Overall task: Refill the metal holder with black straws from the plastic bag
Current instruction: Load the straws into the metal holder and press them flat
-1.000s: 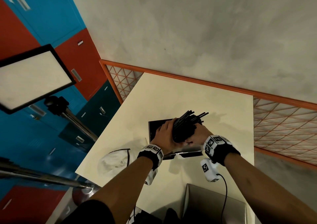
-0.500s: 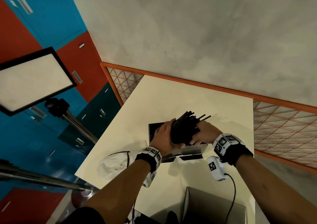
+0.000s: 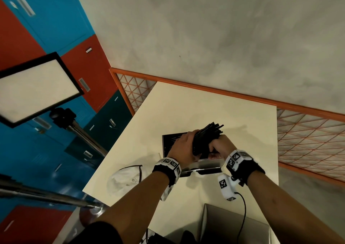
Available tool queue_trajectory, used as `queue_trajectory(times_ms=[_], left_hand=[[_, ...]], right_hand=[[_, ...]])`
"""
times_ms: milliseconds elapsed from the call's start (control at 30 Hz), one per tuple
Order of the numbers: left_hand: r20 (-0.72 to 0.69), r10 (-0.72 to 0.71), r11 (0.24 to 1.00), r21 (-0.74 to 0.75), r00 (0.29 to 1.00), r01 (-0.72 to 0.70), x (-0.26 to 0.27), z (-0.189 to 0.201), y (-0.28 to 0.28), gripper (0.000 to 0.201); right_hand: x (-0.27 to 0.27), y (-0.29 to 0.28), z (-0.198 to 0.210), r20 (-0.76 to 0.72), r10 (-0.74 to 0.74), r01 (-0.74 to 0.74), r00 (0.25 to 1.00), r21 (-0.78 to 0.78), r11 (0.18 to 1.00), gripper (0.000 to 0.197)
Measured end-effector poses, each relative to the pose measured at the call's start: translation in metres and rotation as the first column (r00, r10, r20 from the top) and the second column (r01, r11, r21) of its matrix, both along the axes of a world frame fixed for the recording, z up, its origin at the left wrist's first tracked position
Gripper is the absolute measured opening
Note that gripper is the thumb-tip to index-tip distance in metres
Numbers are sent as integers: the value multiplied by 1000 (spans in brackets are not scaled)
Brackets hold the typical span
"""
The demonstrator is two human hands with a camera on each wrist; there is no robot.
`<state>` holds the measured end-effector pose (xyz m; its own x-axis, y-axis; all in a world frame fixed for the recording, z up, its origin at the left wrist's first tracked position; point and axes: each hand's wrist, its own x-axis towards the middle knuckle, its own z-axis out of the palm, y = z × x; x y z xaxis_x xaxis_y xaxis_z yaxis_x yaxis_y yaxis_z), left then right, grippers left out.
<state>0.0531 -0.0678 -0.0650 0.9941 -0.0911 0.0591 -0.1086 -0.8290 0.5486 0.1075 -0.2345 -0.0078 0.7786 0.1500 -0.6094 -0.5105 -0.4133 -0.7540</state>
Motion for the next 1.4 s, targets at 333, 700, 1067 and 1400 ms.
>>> queue_trajectory(times_ms=[333,700,1067,1400], left_hand=[[-21,-12,996,94,1000,14,-1,-6,2,90],[-39,-137,979,147,990,141,5,-6,-7,82],[-90,-9,999,45,996,13,-7,-12,28,96],[-378,-63,960,231,924,159,17,-6,37,103]], right_hand=[[-8,-27,-19,502,87,78,860,-298,951,12],[-9,-11,-39,416,-235,224,878,77,972,58],[19,-2,-43,508,-192,234,839,-18,972,54],[-5,6,-50,617,23,50,787,-101,994,35]])
